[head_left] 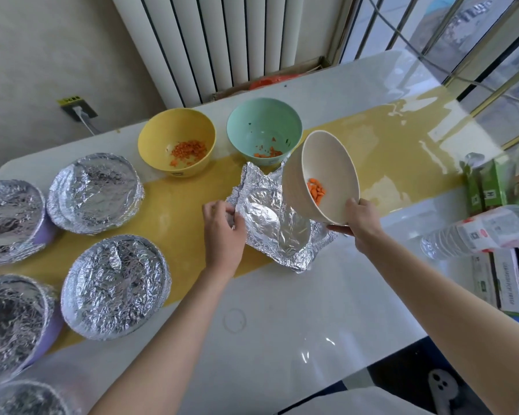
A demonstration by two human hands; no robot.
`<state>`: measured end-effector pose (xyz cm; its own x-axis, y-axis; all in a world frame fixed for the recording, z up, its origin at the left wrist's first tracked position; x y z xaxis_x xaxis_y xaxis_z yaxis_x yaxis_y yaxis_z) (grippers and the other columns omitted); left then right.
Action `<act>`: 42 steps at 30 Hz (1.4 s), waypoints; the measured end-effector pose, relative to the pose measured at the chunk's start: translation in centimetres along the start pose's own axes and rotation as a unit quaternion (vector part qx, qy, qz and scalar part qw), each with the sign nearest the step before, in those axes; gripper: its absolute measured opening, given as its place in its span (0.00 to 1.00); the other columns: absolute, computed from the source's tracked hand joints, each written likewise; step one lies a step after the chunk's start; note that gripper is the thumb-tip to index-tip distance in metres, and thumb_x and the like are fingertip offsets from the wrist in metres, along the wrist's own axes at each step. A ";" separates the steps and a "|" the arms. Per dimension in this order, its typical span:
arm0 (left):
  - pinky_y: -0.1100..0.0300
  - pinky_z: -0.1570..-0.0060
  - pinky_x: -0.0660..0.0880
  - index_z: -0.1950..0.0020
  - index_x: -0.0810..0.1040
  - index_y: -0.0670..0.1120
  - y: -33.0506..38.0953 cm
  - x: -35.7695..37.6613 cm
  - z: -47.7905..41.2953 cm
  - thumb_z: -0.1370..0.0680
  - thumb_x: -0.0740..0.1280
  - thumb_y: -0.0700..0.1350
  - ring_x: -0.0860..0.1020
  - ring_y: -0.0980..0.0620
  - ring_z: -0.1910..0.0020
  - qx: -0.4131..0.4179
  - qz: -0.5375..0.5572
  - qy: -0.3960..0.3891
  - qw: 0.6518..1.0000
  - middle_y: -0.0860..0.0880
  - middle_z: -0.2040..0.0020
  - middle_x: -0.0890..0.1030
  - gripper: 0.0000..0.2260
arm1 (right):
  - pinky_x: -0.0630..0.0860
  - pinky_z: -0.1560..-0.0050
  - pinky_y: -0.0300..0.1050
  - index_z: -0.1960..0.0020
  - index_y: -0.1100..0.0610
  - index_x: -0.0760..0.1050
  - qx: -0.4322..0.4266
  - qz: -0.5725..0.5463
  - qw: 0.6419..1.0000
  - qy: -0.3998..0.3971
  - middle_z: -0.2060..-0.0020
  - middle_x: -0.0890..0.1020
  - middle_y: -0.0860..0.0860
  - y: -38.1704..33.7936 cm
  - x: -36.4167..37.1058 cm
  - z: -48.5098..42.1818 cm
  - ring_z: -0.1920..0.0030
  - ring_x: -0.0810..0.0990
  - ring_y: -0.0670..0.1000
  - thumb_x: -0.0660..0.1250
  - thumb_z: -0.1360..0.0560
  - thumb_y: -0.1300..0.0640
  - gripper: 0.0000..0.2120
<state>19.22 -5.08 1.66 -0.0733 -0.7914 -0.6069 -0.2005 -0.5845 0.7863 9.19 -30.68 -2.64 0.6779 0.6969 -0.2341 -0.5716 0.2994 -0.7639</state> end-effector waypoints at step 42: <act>0.51 0.44 0.73 0.42 0.74 0.48 2.9 -9.0 8.8 0.22 0.62 0.41 0.77 0.50 0.48 0.173 0.028 0.071 0.982 0.49 0.48 0.80 0.09 | 0.81 0.62 0.40 0.49 0.63 0.74 -0.087 -0.019 0.971 -0.221 0.63 0.79 0.53 -4.5 9.1 15.0 0.67 0.80 0.46 0.63 0.22 0.49 0.15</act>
<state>10.72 1.95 8.39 0.0387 -0.8515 -0.5229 -0.5221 -0.4634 0.7160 10.99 -15.85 7.65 0.4113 0.9103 0.0476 -0.4372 0.2429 -0.8660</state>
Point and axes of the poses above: each hand's wrist, its own z-axis away from the middle knuckle, its own x-axis out of the palm, y = z × x, the point moved 6 cm from there along -z, towards the middle knuckle
